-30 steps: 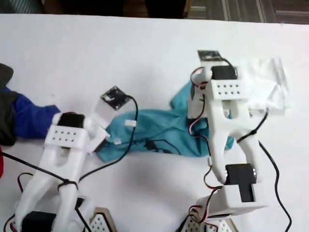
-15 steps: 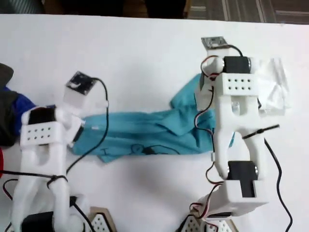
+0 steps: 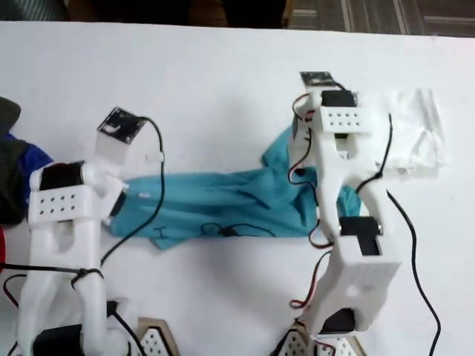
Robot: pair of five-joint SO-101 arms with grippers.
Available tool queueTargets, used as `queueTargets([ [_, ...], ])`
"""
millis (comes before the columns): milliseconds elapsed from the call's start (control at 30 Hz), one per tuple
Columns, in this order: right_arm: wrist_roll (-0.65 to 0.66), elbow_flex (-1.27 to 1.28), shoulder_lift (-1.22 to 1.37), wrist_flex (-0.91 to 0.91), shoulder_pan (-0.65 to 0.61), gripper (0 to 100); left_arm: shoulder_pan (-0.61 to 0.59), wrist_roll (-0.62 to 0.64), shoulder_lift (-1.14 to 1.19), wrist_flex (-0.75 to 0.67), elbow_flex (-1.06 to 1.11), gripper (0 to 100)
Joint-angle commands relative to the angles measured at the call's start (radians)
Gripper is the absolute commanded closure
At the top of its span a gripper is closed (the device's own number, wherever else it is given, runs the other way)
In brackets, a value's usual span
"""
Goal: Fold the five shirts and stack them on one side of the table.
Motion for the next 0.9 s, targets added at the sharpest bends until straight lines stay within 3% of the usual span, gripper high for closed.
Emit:
queueTargets([
  [0, -0.014, -0.021, 0.028, -0.012, -0.005, 87.2, -0.011, 0.005, -0.009, 0.009, -0.039, 97],
  [300, -0.005, -0.098, -0.053, 0.090, 0.002, 80.5, -0.009, 0.005, -0.006, 0.009, -0.039, 97],
  [867, -0.005, -0.104, 0.105, -0.007, -0.002, 80.6, -0.012, 0.003, -0.011, 0.031, -0.039, 97],
])
